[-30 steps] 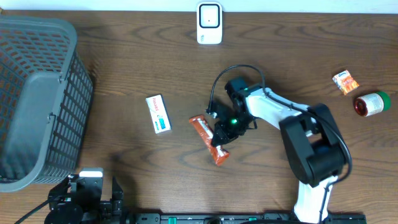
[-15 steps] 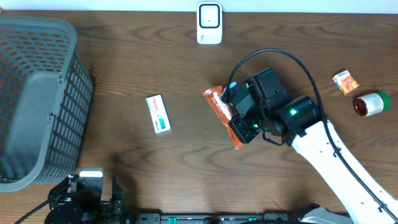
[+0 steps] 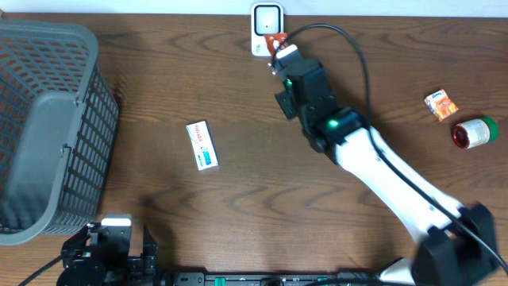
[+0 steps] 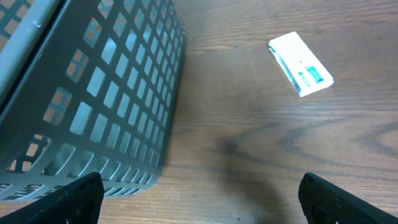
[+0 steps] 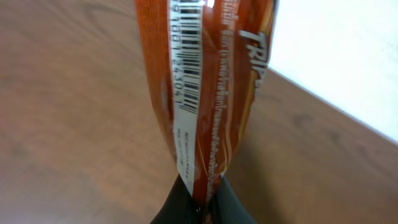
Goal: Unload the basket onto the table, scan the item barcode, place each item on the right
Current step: 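Carry the hanging chocolate bar up to the white scanner, then swing the chocolate bar right and set it beside the pill bottle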
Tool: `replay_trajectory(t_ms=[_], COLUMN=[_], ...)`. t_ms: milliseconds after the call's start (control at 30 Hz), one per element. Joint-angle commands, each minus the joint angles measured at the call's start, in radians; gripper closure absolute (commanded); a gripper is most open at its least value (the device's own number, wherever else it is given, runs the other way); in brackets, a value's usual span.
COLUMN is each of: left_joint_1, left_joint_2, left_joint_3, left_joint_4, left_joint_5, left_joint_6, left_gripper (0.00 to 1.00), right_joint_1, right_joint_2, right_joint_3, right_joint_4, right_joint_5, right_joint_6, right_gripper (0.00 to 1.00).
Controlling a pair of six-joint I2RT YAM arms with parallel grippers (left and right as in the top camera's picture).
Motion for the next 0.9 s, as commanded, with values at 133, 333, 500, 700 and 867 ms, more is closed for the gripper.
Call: replay_trajectory(t_ms=[133,333,500,700,867], left_joint_1=[-0.005,-0.005,-0.005,-0.005,-0.005], left_joint_2=[-0.005,-0.005,-0.005,-0.005,-0.005], left_joint_3=[0.005,0.005,0.005,0.005,0.005], left_joint_4=[-0.002,-0.002,-0.002,-0.002,-0.002], left_joint_5=[0.006,0.006,0.006,0.006,0.006], left_joint_6=[-0.002,-0.002,-0.002,-0.002,-0.002], left_gripper=[0.01,0.01,0.01,0.01,0.01], right_joint_1=[-0.034,-0.075,-0.091,-0.099,-0.1], right_joint_2=[0.25,0.593,0.751,0.796,0.831], right_joint_3=[0.261,0.587,0.675,0.674,0.674], right_joint_4=[0.161,0.388,0.534,0.514,0.462], right_joint_5=[0.135,0.383,0.448,0.468,0.486], right_joint_6=[-0.252,-0.795,-1.063,-1.146,-1.181], right_gripper=[0.99,0.99,0.99,0.99,0.99])
